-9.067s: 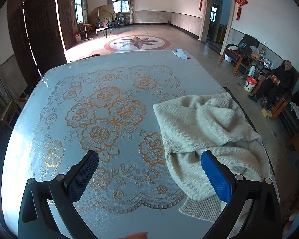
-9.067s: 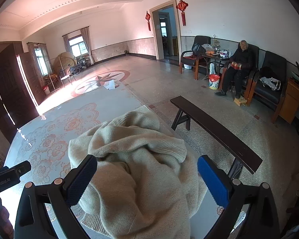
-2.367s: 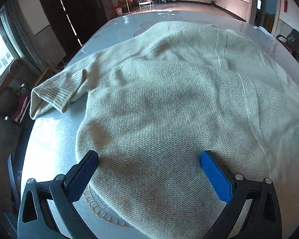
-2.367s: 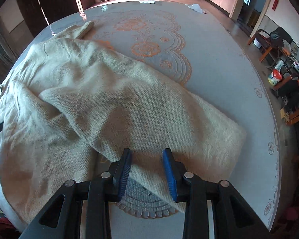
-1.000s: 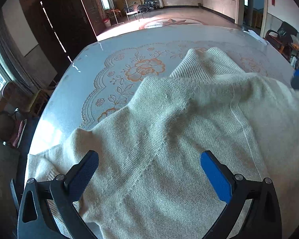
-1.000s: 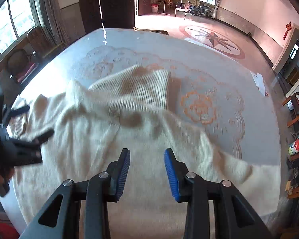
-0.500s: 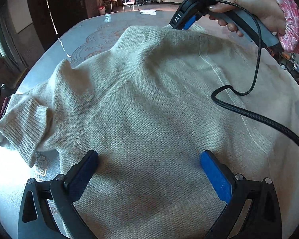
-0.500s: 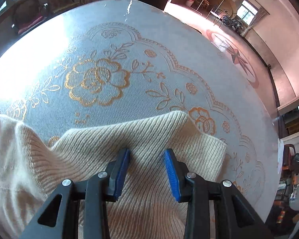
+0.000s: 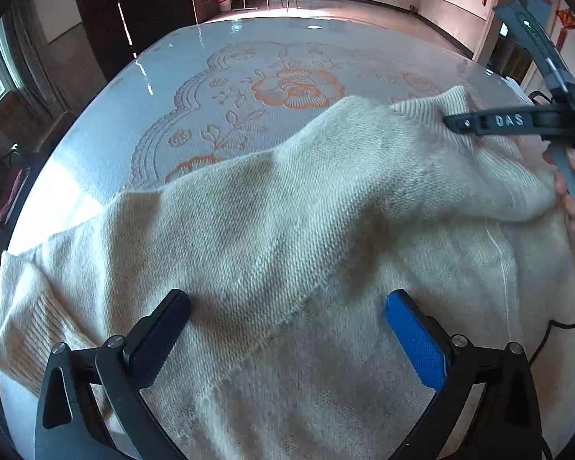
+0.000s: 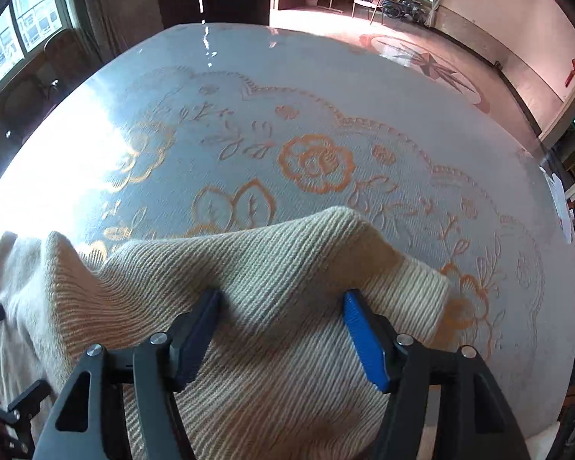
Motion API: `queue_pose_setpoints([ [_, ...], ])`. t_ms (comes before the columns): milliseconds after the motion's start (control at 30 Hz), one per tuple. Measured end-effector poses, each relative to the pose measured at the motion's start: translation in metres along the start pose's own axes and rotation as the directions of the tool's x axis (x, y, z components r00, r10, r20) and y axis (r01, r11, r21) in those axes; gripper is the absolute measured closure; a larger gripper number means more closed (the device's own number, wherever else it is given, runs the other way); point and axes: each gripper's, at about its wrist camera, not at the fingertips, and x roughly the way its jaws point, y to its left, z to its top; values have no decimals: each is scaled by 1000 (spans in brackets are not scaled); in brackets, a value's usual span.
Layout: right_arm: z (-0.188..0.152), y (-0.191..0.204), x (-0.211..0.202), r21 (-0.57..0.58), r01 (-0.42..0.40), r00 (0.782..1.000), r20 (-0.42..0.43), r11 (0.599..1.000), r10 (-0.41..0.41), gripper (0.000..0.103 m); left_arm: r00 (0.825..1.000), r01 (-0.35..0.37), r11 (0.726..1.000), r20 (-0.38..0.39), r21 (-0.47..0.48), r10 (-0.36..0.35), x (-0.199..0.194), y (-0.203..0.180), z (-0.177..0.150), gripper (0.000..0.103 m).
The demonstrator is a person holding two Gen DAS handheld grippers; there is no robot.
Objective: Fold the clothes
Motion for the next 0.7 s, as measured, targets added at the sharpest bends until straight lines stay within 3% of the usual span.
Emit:
queue_pose_setpoints([
  [67, 31, -7, 9, 9, 109, 991, 74, 994, -109, 41, 1000, 5, 1000, 25, -9, -5, 1, 2, 1, 0],
  [167, 61, -24, -3, 76, 185, 960, 200, 980, -196, 44, 997, 16, 1000, 81, 11, -16, -2, 5, -8, 0],
  [233, 66, -36, -12, 126, 63, 975, 205, 990, -88, 44, 992, 18, 1000, 128, 18, -20, -5, 6, -17, 0],
  [300, 58, -35, -14, 114, -43, 989, 144, 992, 26, 44, 989, 13, 1000, 145, 13, -14, -6, 6, -21, 0],
  [433, 10, -21, -9, -36, -14, 1000, -6, 999, 14, 44, 990, 13, 1000, 143, 3, -13, -7, 5, -23, 0],
  [533, -45, -19, -16, -49, -79, 994, -80, 996, 75, 42, 991, 22, 1000, 135, 14, -24, -11, 0, -31, 0],
  [600, -80, -13, -30, -82, -92, 993, -80, 992, 85, 40, 993, 34, 999, 114, 33, -38, -16, -4, -36, 0],
  [700, -111, -8, -47, -113, -138, 981, -149, 984, 121, 41, 995, 76, 995, 63, 59, -80, -24, -1, -39, 0],
])
